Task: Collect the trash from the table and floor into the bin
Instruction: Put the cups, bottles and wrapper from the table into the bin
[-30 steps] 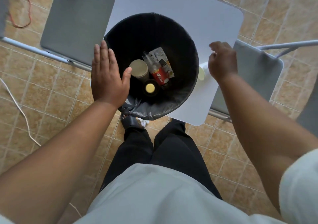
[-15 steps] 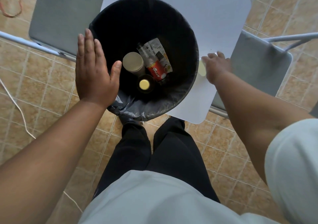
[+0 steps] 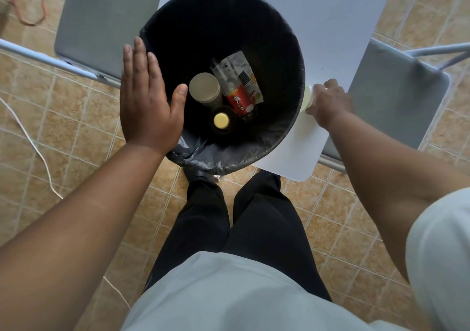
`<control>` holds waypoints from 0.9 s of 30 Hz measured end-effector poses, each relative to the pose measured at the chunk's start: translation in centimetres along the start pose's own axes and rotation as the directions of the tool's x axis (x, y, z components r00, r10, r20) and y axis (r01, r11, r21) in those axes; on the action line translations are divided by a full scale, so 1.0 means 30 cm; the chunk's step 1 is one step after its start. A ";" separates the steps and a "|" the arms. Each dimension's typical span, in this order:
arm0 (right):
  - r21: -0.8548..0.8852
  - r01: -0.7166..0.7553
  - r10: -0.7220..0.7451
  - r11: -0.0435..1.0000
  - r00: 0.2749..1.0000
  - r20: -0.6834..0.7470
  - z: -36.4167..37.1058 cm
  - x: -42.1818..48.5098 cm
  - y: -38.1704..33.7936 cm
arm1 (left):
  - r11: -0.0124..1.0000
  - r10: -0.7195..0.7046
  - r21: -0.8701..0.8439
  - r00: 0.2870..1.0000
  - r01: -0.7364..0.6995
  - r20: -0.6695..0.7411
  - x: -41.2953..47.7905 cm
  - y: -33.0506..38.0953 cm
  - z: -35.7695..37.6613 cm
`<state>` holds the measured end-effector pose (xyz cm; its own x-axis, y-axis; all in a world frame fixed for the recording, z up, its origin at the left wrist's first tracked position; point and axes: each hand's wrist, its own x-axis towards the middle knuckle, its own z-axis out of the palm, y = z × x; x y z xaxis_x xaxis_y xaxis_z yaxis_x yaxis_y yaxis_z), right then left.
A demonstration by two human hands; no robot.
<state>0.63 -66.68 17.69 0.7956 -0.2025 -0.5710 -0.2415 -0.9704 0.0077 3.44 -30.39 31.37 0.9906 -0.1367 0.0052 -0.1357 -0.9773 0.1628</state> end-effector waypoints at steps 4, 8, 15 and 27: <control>0.249 -0.040 0.074 0.968 0.989 -0.128 -0.060 -0.063 -0.024 | 1.000 -0.007 0.007 1.000 0.007 0.016 -0.004 0.001 0.004; 0.520 0.052 0.233 0.853 0.852 -0.469 -0.234 -0.163 -0.056 | 1.000 -0.009 0.024 0.999 0.008 0.040 -0.009 -0.002 0.006; 0.702 0.488 0.292 0.519 0.671 -0.682 -0.539 -0.438 -0.255 | 1.000 -0.010 0.025 0.997 0.008 0.078 -0.004 0.001 -0.005; 0.134 0.360 -0.237 0.923 0.809 -0.538 -0.362 -0.357 -0.458 | 1.000 -0.015 0.017 0.994 0.014 0.109 0.002 0.001 -0.015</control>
<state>1.46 -52.62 32.60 0.9997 -0.0045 -0.0220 -0.0111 -0.9513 -0.3082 3.51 -30.35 31.82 0.9848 -0.1384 -0.1045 -0.1225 -0.9817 0.1460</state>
